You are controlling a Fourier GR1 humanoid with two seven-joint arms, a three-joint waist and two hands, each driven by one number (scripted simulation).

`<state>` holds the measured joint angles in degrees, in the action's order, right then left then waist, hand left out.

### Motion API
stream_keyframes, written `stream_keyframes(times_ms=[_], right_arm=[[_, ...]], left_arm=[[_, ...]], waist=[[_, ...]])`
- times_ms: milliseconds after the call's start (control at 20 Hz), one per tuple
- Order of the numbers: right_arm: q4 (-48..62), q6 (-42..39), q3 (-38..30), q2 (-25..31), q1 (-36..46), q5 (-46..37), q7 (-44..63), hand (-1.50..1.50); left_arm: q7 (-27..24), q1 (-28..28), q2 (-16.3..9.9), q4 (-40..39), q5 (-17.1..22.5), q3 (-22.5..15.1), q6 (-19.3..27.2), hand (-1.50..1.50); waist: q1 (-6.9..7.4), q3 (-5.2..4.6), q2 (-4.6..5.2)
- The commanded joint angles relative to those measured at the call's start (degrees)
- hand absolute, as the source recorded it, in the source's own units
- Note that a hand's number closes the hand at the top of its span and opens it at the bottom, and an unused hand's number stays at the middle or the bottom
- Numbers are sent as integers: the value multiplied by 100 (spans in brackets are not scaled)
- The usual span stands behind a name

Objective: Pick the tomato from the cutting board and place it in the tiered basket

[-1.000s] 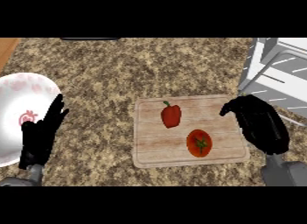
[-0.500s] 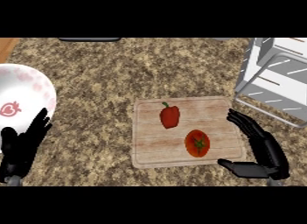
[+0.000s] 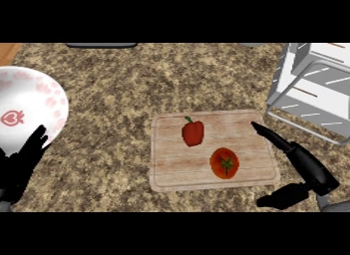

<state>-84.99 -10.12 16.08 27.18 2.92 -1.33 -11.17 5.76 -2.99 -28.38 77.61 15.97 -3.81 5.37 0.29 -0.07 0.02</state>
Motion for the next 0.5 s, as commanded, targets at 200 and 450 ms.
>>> stream_keyframes(times_ms=[200,450], right_arm=[[-391,-376,267,-528,872,-252,1787,-150],[-1188,-1197,187,-61,681,183,2844,-150]], left_arm=[[-311,73,99,-473,-162,309,-334,0],[-126,-136,79,-92,-151,394,-380,0]], waist=[[2,4,3],[-21,4,-10]])
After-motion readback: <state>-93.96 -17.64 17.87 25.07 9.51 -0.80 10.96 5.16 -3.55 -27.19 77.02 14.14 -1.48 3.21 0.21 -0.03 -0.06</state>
